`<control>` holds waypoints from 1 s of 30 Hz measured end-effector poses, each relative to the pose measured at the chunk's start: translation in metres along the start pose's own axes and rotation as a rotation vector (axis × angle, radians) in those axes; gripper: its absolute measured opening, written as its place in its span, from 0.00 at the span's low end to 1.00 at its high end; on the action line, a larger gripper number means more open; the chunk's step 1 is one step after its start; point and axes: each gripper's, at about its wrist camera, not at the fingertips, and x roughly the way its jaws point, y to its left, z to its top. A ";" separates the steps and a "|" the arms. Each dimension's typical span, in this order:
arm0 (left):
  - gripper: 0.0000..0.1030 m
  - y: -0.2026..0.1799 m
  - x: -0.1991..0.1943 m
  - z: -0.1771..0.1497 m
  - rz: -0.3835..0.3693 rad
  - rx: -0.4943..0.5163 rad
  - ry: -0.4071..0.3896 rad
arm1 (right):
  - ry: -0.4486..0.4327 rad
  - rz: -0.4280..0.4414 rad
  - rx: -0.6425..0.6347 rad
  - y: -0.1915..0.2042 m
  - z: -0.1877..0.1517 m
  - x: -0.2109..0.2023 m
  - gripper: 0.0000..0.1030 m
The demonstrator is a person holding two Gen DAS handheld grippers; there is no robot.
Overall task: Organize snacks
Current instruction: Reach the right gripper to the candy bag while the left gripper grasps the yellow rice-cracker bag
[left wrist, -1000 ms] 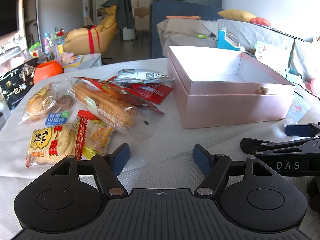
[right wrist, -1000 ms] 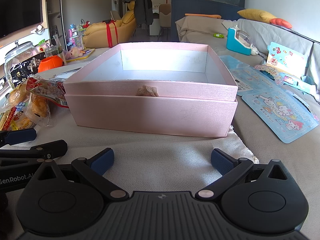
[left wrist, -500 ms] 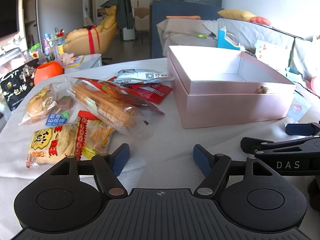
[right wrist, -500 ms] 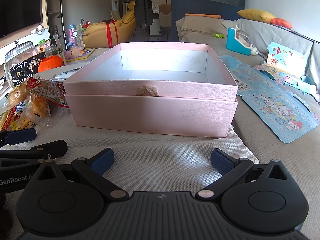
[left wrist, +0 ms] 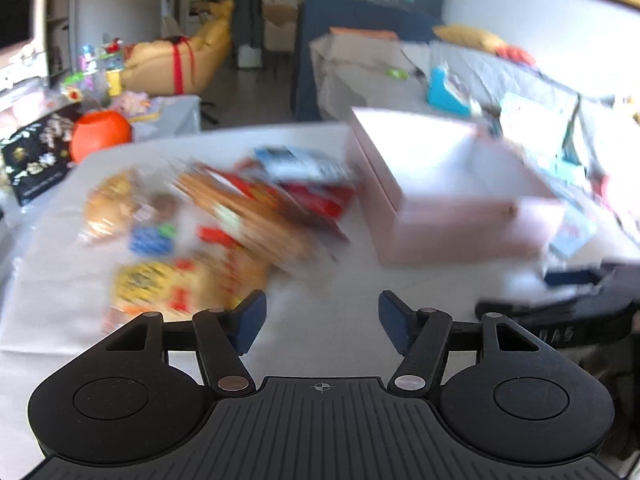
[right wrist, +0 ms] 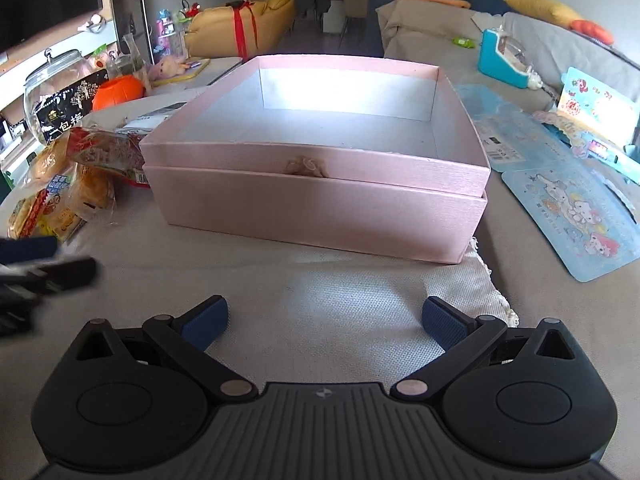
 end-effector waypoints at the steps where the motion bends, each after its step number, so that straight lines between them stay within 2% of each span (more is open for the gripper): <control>1: 0.66 0.010 -0.006 0.007 0.007 -0.025 -0.013 | 0.000 0.000 -0.003 0.001 0.000 0.000 1.00; 4: 0.65 0.038 -0.015 0.019 0.042 -0.105 -0.040 | 0.030 0.027 -0.005 0.001 0.011 0.001 1.00; 7: 0.65 0.061 -0.019 0.027 0.094 -0.156 -0.053 | 0.019 0.156 0.043 0.004 0.028 0.006 1.00; 10: 0.65 0.078 -0.022 0.025 0.129 -0.184 -0.045 | 0.042 0.223 0.111 0.011 0.047 0.021 1.00; 13: 0.65 0.091 -0.021 0.022 0.147 -0.182 -0.009 | 0.047 0.225 0.089 0.031 0.060 0.035 1.00; 16: 0.65 0.097 -0.018 0.016 0.154 -0.166 0.039 | 0.063 0.318 0.070 0.052 0.069 0.035 0.98; 18: 0.65 0.100 -0.014 0.009 0.134 -0.170 0.087 | 0.050 0.366 0.052 0.068 0.073 0.030 0.98; 21: 0.63 0.104 -0.009 0.000 0.084 -0.192 0.140 | 0.048 0.405 0.010 0.089 0.078 0.028 0.92; 24: 0.63 0.107 -0.008 -0.002 0.073 -0.204 0.149 | 0.040 0.371 -0.025 0.100 0.081 0.027 0.91; 26: 0.61 0.114 -0.011 -0.001 0.050 -0.254 0.139 | 0.020 0.336 -0.050 0.101 0.079 0.017 0.89; 30: 0.61 0.127 -0.007 0.002 -0.036 -0.449 0.137 | 0.008 0.291 -0.111 0.109 0.076 0.013 0.89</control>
